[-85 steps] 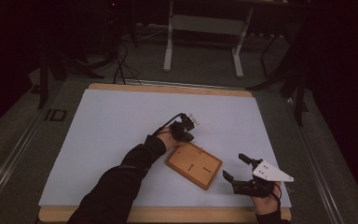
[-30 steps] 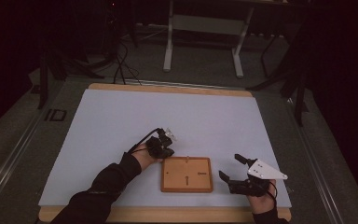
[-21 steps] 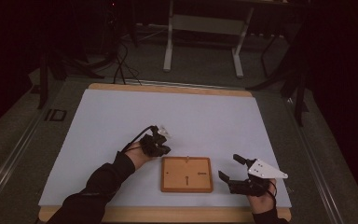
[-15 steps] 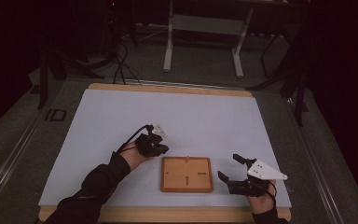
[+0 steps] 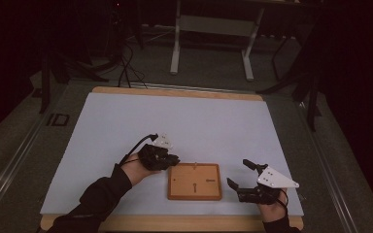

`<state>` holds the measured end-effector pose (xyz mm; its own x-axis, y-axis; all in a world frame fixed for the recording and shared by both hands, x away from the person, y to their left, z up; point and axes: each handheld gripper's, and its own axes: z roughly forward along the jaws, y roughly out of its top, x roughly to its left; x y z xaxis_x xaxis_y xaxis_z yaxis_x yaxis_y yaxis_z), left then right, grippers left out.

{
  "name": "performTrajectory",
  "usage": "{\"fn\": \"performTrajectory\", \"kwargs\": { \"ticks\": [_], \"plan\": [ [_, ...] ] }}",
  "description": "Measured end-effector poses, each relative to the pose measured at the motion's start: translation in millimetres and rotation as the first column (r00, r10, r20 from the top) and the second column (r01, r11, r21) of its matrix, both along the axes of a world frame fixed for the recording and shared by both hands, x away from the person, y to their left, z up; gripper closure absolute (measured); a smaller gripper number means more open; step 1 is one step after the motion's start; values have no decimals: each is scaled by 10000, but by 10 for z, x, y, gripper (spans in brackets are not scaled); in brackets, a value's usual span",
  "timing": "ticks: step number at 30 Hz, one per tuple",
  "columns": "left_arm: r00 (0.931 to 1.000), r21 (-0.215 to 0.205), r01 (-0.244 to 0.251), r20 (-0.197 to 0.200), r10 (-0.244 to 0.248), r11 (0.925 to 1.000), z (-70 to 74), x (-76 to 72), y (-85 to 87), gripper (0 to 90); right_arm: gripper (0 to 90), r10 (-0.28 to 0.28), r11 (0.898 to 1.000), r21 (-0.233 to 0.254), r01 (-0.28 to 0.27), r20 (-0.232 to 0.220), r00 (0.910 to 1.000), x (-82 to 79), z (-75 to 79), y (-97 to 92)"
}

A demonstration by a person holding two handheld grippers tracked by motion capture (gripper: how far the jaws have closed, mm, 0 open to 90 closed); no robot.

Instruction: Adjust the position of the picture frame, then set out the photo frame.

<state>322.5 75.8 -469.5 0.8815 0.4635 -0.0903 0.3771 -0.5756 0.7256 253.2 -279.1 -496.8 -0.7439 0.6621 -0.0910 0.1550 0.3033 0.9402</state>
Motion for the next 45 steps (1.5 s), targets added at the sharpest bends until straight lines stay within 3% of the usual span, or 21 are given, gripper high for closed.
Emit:
{"fn": "performTrajectory", "kwargs": {
  "ticks": [6, 8, 9, 12, 22, 26, 31, 36, 39, 40, 45],
  "plan": [
    [9984, -284, 565, 73, -563, 9980, -24, -73, -108, 674, 133, 65, 9999, 92, -63, -247, 9997, 0, 2, 6],
    [9987, -229, 505, 117, -502, 9985, -32, -70, -117, 644, 132, 50, 9999, 91, -48, -253, 9997, -2, 4, 4],
    [9987, -464, 496, 168, -489, 9977, -53, -70, -132, 644, 132, 10, 10000, 66, -8, -191, 9998, -4, 11, 4],
    [9984, -611, 526, 236, -512, 9967, -82, -70, -165, 593, 132, 47, 10000, 29, -47, -95, 9999, -27, 36, 26],
    [9956, -375, 875, 358, -861, 9955, -192, -24, -338, 595, 112, 378, 9992, -129, -379, -58, 9993, -52, 51, 71],
    [9956, -214, 841, 435, -831, 9962, -245, 11, -416, 596, 112, 177, 9990, -425, -169, 185, 9997, -61, 45, 78],
    [9971, -67, 574, 506, -570, 9983, -313, 85, -480, 617, 112, 231, 9995, -233, -236, -214, 9995, -29, 22, 63],
    [9972, -104, 588, 464, -582, 9982, -341, 133, -508, 687, 104, 352, 9993, -134, -355, -243, 9991, -52, 26, 69],
    [9968, -46, 603, 534, -600, 9982, -359, 157, -521, 710, 103, 117, 9998, -171, -120, -201, 9997, -58, 24, 91],
    [9968, -101, 653, 468, -648, 9978, -365, 164, -521, 716, 103, 340, 9994, 96, -338, -293, 9990, -68, 17, 100],
    [9956, -263, 832, 447, -819, 9962, -413, 193, -547, 761, 102, 547, 9985, -76, -550, -409, 9977, -68, -4, 157]
  ]
}}
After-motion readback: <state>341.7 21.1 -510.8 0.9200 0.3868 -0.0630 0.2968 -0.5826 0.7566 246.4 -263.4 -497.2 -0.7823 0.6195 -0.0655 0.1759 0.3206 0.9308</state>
